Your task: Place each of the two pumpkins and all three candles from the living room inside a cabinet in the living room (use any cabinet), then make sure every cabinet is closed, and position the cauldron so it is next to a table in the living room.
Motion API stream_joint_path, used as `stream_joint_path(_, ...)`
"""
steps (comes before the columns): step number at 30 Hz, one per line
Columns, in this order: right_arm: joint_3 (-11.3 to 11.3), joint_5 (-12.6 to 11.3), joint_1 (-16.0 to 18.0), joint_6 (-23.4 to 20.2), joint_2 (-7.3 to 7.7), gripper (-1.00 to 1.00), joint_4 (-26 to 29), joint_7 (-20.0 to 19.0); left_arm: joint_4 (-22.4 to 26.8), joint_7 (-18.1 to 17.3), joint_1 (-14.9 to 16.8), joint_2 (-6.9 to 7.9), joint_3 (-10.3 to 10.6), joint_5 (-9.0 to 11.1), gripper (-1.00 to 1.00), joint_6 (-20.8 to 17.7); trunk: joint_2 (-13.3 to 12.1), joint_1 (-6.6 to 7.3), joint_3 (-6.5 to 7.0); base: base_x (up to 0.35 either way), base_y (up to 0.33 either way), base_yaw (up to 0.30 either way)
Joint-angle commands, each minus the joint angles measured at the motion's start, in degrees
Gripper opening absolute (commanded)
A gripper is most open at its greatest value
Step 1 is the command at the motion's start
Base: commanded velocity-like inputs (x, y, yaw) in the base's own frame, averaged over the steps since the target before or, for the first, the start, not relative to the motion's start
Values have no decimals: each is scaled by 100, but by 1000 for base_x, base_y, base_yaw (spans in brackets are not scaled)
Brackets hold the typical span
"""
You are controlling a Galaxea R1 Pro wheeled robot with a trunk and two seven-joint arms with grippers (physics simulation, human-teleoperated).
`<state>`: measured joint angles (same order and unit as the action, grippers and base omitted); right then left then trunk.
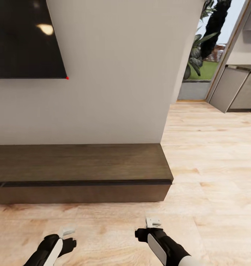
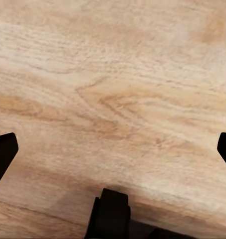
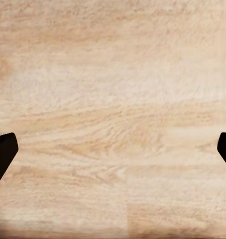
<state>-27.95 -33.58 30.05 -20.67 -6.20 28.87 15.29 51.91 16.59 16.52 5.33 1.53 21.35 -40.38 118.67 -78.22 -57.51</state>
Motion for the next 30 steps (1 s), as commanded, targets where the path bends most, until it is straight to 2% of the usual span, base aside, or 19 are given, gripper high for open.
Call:
stream_joint_path(1,0,0,-13,53,3,100,-45,0,-153,0,1,0,1,-8,100,134,-42,23,19,0,0,0)
stream_joint_path(3,-2,0,-46,221,4,100,-281,0,-768,1,1,-2,-5,-108,100,713,-122,67,55,0,0,0)
stream_joint_path(4,-3,0,-51,257,-1,100,-345,0,-910,1,-1,-3,-6,-151,100,858,-162,89,73,0,0,0)
stream_joint_path(6,-9,-4,-62,416,-20,100,-585,0,-1345,1,-2,-5,-15,-367,100,1316,-242,133,109,0,0,0)
stream_joint_path(8,-11,-6,-67,663,-25,100,-830,0,-1556,-4,-1,-7,-19,-576,100,1549,-322,176,145,0,0,0)
stream_joint_path(10,-10,-8,-69,995,-27,100,-1158,0,-1703,-14,0,-8,-21,-687,100,1668,-402,220,181,0,0,0)
stream_joint_path(12,-9,-8,-69,1267,-26,100,-1423,0,-1870,-19,-1,-12,-24,-732,100,1798,-483,264,216,0,0,0)
stream_joint_path(16,-10,-8,-70,1724,-33,100,-1802,0,-2288,-22,0,-21,-24,-775,100,2346,-643,352,288,0,0,0)
stream_joint_path(19,-13,-8,-70,1802,-37,100,-1865,0,-2407,-24,-3,-13,-22,-780,100,2479,-763,418,342,0,0,0)
stream_joint_path(30,-9,-8,-248,2044,-74,100,-1923,0,-2528,-20,-6,-64,-28,-782,100,2571,-1205,660,540,0,0,0)
